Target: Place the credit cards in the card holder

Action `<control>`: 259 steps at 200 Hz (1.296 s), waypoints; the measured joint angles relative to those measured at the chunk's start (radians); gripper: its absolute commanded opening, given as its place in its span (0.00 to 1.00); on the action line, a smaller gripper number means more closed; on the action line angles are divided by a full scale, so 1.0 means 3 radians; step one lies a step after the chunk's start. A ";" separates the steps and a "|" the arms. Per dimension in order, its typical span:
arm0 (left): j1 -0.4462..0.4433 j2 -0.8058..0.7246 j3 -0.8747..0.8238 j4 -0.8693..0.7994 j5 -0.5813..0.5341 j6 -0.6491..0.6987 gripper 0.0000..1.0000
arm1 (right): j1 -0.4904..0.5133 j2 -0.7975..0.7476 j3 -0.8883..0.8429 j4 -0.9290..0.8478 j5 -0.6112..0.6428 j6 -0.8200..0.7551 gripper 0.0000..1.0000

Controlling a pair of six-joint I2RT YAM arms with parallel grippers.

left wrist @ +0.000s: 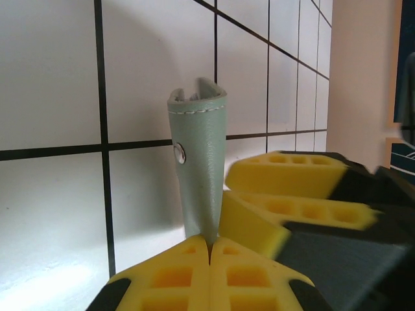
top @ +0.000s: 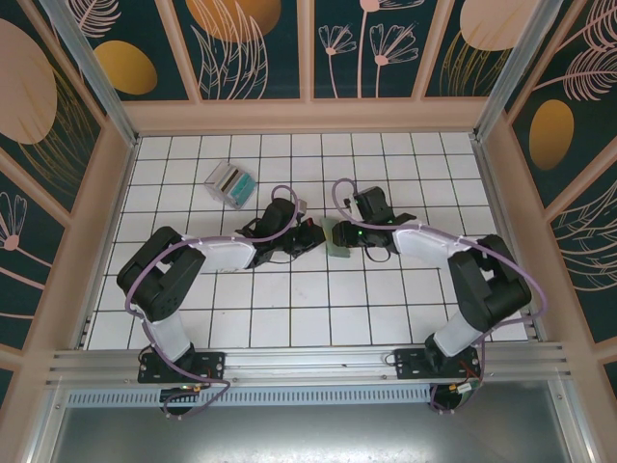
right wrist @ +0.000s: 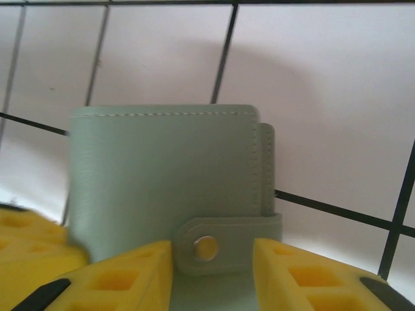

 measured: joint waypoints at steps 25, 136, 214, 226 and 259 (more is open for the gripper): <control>0.0000 0.0000 -0.0003 -0.0039 0.0000 0.0010 0.00 | 0.0013 0.0136 0.0015 0.0064 -0.0001 0.0005 0.31; 0.0036 -0.0010 -0.0038 -0.0032 -0.0001 0.0097 0.03 | 0.0024 0.0148 0.0065 -0.0025 0.0692 0.0177 0.00; 0.0350 -0.0014 -0.0328 -0.0015 0.0015 0.0317 0.50 | 0.0024 -0.0453 -0.0011 0.0090 0.0071 0.0221 0.00; 0.0429 -0.0045 -0.0380 -0.0027 0.0039 0.0348 0.52 | 0.0024 -0.0484 -0.0015 0.0104 -0.0070 0.0272 0.00; 0.0575 -0.0366 -0.0502 -0.0031 0.0080 0.0450 0.55 | 0.0024 -0.0613 -0.0172 0.0217 -0.0420 0.0436 0.00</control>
